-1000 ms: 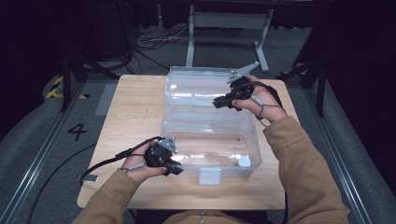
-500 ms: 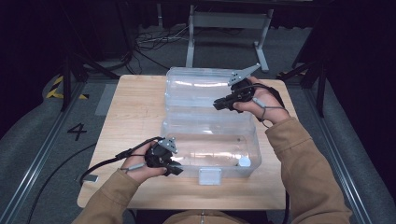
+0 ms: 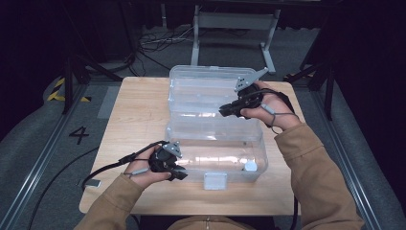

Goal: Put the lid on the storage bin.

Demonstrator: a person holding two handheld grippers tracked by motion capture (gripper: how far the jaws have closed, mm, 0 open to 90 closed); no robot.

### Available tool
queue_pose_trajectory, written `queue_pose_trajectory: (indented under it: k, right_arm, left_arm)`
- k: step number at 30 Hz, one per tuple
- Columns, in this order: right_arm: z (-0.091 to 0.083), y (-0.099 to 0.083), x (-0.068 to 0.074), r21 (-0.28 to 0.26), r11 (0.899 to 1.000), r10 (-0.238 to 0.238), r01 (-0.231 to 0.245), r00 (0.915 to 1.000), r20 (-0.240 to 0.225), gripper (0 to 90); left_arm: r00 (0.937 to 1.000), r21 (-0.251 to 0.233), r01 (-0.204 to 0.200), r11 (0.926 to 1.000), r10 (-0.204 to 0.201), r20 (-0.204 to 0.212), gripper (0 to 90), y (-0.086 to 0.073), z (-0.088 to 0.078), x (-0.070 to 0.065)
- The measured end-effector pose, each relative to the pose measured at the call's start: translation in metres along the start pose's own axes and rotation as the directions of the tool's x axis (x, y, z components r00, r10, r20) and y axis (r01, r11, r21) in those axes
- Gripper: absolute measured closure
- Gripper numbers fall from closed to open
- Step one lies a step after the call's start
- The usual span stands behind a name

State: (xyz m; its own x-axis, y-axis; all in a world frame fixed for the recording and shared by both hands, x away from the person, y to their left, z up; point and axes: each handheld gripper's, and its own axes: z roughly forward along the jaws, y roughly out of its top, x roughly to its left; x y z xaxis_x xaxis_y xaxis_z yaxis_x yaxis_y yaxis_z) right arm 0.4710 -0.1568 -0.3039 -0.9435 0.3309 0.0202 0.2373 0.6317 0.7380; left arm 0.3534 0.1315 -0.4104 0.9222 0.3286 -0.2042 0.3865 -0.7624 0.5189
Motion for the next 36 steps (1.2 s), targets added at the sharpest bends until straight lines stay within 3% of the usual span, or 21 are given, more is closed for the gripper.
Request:
queue_pose_trajectory:
  k: [36]
  right_arm:
    - [-0.012,-0.009,0.034,0.010,0.998,-0.059,0.060,0.9978,-0.029,81.8]
  left_arm:
    - [0.9998,0.016,0.004,0.9999,-0.003,-0.019,75.5,0.000,0.001,-0.002]
